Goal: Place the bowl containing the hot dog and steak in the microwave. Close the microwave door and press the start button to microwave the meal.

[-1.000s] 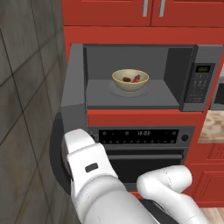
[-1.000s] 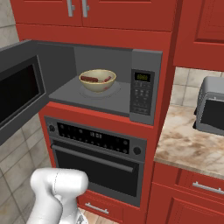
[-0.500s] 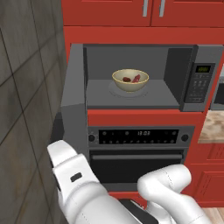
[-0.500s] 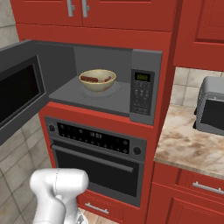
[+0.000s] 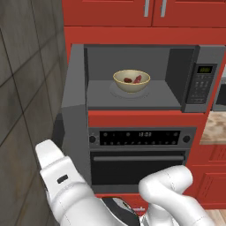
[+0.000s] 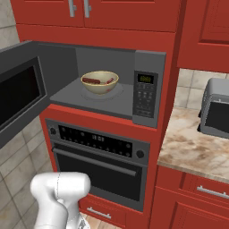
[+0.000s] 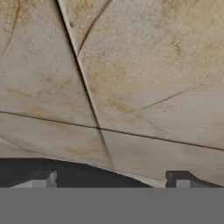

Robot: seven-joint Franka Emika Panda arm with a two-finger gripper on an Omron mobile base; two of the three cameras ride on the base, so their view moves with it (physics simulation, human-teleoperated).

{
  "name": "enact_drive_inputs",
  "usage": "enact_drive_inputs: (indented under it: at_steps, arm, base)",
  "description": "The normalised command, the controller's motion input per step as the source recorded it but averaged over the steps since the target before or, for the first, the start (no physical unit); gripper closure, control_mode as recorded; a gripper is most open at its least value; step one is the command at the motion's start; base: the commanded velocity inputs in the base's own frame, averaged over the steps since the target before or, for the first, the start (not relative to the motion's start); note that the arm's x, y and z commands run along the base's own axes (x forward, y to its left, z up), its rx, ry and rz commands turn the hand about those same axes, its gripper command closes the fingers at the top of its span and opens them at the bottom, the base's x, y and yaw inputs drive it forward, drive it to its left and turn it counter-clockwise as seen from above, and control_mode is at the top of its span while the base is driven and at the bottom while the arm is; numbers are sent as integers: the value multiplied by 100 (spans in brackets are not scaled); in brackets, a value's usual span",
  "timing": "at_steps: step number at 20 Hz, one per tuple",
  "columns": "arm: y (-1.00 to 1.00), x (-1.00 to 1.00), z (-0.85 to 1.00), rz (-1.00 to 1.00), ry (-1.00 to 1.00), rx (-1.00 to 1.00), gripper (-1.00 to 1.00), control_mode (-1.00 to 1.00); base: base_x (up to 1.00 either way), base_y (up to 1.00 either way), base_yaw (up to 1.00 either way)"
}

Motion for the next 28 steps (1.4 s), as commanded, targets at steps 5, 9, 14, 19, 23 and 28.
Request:
enact_drive_inputs:
  at_steps: [5,9,14,19,23,28]
  arm:
    - [50,34,-2,-4,-8,-2,-100,-100]
    - [23,35,0,-11,-6,0,-100,-100]
    - [3,18,-1,-16,-6,0,-100,-100]
    - [-47,0,0,-32,-3,0,-100,-100]
    - [-89,4,2,-39,0,0,-100,-100]
    - [-100,10,13,-37,4,1,-100,-100]
  base:
    - [0,0,0]
    - [0,0,0]
    - [0,0,0]
    - [0,0,0]
    - [0,0,0]
    - [0,0,0]
